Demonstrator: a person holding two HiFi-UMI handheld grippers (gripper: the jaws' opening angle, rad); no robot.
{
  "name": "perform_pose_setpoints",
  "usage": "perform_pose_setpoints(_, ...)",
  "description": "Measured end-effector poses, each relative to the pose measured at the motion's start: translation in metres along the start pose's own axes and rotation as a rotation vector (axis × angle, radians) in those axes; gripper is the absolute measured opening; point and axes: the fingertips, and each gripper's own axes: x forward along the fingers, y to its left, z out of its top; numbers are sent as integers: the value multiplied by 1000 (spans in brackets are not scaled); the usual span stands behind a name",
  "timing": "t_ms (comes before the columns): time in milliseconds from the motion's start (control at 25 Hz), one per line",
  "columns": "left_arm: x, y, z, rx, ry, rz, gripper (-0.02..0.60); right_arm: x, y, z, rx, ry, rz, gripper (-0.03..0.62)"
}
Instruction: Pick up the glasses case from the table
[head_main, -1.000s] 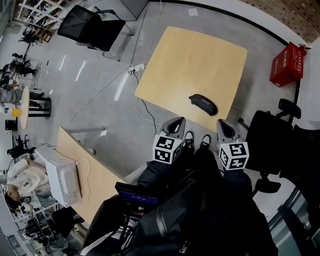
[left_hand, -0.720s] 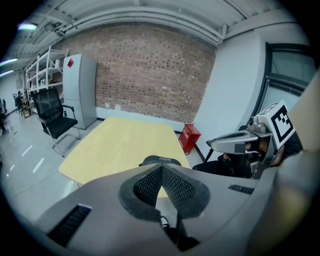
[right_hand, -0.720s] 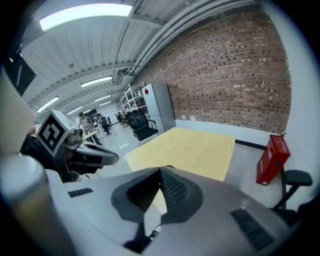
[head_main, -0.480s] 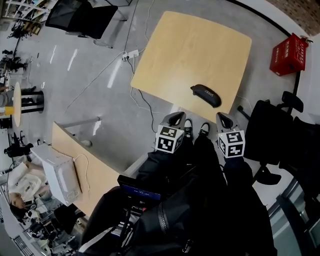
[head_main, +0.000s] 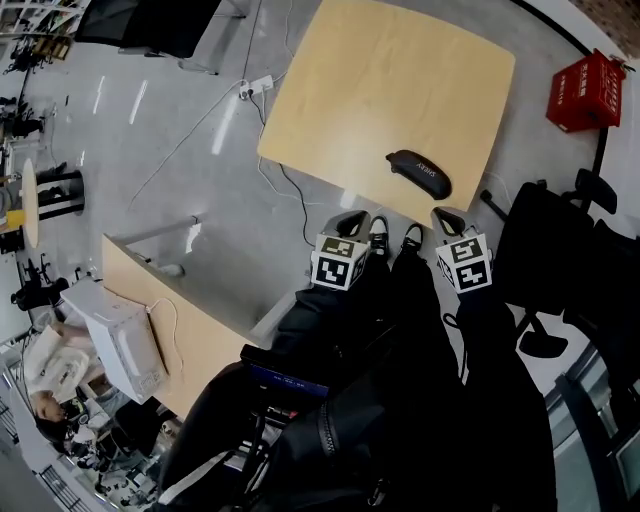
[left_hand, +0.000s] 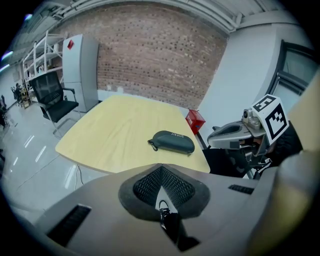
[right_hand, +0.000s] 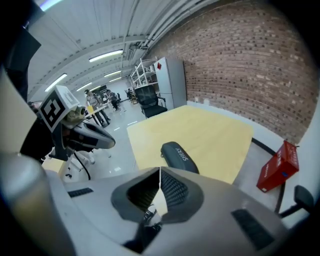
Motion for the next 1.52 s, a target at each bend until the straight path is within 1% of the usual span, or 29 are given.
perform_pose_setpoints(360, 6, 12, -17, -19, 19, 14, -2, 24, -10, -4, -77, 50, 13, 5)
perform_pose_setpoints(600, 10, 16, -25, -33, 33, 16, -2, 36, -23, 1, -104, 51, -14, 6)
perform_pose_setpoints(680, 11, 15, -28, -41, 39, 13, -2, 40, -26, 4, -120, 53, -15, 17)
perform_pose_setpoints(760, 11, 16, -30, -40, 43, 16, -2, 44, -29, 5, -137, 61, -14, 39)
perform_pose_setpoints(960, 14, 17, -35, -59, 40, 15, -2, 55, -37, 9, -177, 77, -22, 117)
perform_pose_setpoints(1040, 14, 20, -36, -56, 47, 22, -2, 60, -41, 9, -194, 89, -24, 168)
perform_pose_setpoints(1120, 14, 21, -37, -59, 54, 24, -2, 64, -44, 8, -214, 106, -21, 204)
perform_pose_setpoints(1280, 14, 23, -40, -74, 53, 19, -2, 72, -49, 4, -242, 136, -7, 246)
perform_pose_setpoints(1520, 12, 28, -45, -75, 50, 30, -2, 82, -51, -4, -262, 176, 23, 323)
